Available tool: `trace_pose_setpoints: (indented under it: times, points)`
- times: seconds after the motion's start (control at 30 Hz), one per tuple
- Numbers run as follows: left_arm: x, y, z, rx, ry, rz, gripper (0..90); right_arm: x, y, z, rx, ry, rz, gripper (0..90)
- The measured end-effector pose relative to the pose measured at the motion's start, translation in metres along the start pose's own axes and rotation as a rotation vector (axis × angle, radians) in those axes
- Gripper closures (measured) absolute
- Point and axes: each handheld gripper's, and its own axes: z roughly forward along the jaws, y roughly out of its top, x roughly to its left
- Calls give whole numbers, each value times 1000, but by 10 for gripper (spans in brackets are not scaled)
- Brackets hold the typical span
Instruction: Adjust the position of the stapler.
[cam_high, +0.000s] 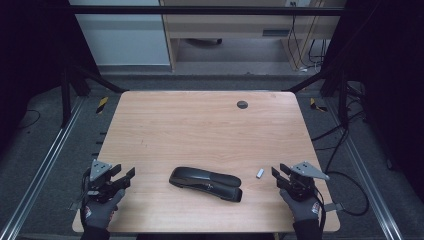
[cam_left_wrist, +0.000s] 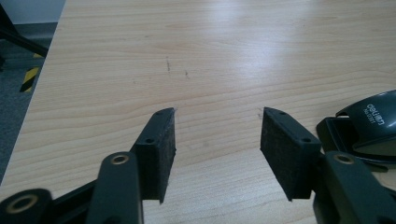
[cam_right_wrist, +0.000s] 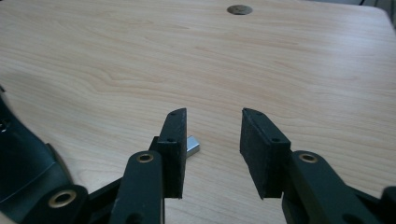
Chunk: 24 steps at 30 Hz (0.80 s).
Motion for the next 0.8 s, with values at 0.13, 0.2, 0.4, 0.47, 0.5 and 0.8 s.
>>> trace_pose_setpoints:
  times: [0.13, 0.2, 0.4, 0.47, 0.5, 0.8]
  points:
    - [-3, 0, -2, -9, 2, 14, 537, 2, 0, 0, -2, 25, 10, 648]
    - [-5, 1, -1, -12, -4, 23, 560, 3, 1, 0, -2, 31, 14, 654]
    - [-12, 5, -1, -18, -27, 50, 655, 7, 3, 1, -3, 48, 17, 683]
    - [-13, 8, 0, -19, -28, 57, 673, 9, 4, 1, -1, 53, 16, 691]
    - [-14, 10, 0, -22, -37, 48, 706, 9, 4, 1, -2, 58, 18, 694]
    - [-29, 21, -1, -33, -82, 86, 838, 11, 6, 2, 2, 65, 20, 694]
